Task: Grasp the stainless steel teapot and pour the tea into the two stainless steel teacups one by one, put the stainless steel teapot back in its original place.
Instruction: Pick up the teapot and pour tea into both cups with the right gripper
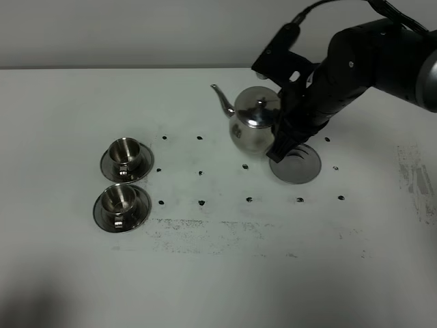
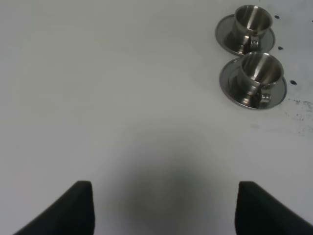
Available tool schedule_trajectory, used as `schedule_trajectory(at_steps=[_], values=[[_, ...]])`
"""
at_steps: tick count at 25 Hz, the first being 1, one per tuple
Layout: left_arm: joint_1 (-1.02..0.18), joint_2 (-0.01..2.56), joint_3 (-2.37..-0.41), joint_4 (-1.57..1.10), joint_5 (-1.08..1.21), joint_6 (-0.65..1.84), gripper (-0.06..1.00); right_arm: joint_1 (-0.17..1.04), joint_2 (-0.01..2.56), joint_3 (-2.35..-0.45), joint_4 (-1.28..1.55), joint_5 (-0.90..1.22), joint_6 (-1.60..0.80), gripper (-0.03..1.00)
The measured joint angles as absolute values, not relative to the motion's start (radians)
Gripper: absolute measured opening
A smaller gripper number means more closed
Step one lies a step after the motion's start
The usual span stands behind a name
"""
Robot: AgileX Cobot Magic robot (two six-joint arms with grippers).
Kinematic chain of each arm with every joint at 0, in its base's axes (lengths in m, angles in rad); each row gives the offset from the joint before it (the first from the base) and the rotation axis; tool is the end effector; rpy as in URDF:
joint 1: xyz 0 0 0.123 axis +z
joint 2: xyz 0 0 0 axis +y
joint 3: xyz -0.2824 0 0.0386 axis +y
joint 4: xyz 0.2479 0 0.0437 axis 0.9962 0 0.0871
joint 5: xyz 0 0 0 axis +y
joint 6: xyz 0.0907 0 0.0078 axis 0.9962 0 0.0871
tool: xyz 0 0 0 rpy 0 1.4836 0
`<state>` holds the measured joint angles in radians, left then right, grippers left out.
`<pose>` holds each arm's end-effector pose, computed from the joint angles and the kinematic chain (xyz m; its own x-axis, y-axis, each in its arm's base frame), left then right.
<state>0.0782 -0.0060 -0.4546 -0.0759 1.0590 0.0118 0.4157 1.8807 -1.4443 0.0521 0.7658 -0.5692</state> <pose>-0.0003 -0.0061 0.2648 -0.4860 -0.0635 -0.8717 -0.0328 0.9980 -0.0544 0.3701 0.1670 0.2333 -0.4959 -0.7727 -0.3964 -0.7767 0.5988 -0.1955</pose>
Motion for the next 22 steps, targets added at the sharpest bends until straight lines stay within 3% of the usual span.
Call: schedule_trajectory(at_steps=[12, 22], values=[[0.078, -0.006, -0.455, -0.076, 1.059, 0.012, 0.59, 0.561, 2.029, -1.665, 0.000, 0.891, -0.838, 0.19], [0.078, -0.006, -0.455, -0.076, 1.059, 0.012, 0.59, 0.650, 2.056, -1.707, -0.090, 0.929, -0.976, 0.19]])
